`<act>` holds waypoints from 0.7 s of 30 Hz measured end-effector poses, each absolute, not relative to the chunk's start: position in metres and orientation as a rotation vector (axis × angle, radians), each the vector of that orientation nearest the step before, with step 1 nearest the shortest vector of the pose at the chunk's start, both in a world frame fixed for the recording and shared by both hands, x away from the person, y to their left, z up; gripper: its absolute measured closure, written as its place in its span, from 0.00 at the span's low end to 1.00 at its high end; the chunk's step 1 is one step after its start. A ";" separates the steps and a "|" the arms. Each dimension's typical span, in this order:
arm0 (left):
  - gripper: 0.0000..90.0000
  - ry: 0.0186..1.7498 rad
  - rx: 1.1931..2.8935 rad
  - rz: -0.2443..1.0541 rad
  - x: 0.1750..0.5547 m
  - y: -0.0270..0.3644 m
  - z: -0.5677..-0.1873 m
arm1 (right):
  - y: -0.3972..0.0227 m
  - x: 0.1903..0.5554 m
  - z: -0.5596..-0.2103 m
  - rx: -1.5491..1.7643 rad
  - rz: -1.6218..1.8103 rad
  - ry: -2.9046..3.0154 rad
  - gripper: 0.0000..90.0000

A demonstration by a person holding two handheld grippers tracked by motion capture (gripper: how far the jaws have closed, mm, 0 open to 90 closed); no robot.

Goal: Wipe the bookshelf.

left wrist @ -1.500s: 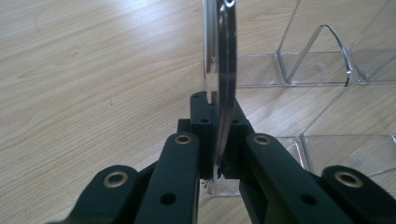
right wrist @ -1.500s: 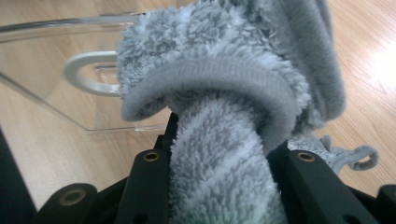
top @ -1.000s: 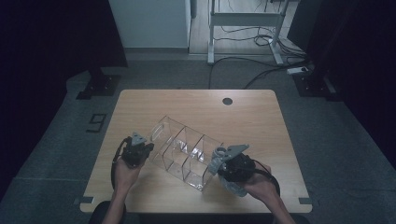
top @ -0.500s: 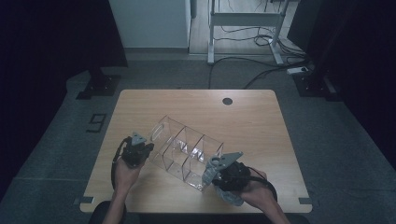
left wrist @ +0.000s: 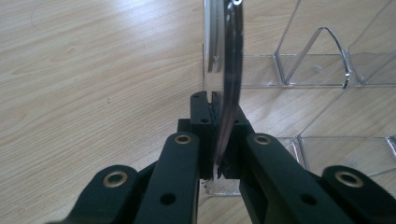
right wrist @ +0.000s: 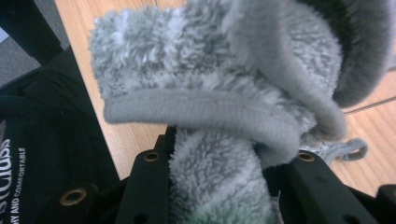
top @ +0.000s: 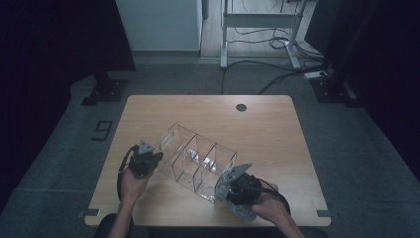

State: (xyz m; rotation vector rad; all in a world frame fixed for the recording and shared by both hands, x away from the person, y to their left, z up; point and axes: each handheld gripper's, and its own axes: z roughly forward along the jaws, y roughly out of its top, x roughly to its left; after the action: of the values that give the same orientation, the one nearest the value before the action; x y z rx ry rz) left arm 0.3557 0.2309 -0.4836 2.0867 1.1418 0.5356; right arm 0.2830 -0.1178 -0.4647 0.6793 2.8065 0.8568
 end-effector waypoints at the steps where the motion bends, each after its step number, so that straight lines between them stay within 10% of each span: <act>1: 0.96 1.139 2.088 0.534 0.356 0.231 -0.484 | -0.117 0.283 -0.466 0.685 0.850 2.808 0.71; 21: 0.97 1.110 2.114 0.509 0.356 0.234 -0.483 | -0.125 0.304 -0.485 0.866 0.791 2.767 0.71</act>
State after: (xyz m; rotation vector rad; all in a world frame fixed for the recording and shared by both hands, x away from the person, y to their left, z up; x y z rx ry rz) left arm 0.3562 0.2340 -0.4827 2.1141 1.1102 0.5093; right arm 0.3036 -0.1250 -0.4849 0.8662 2.7666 0.7905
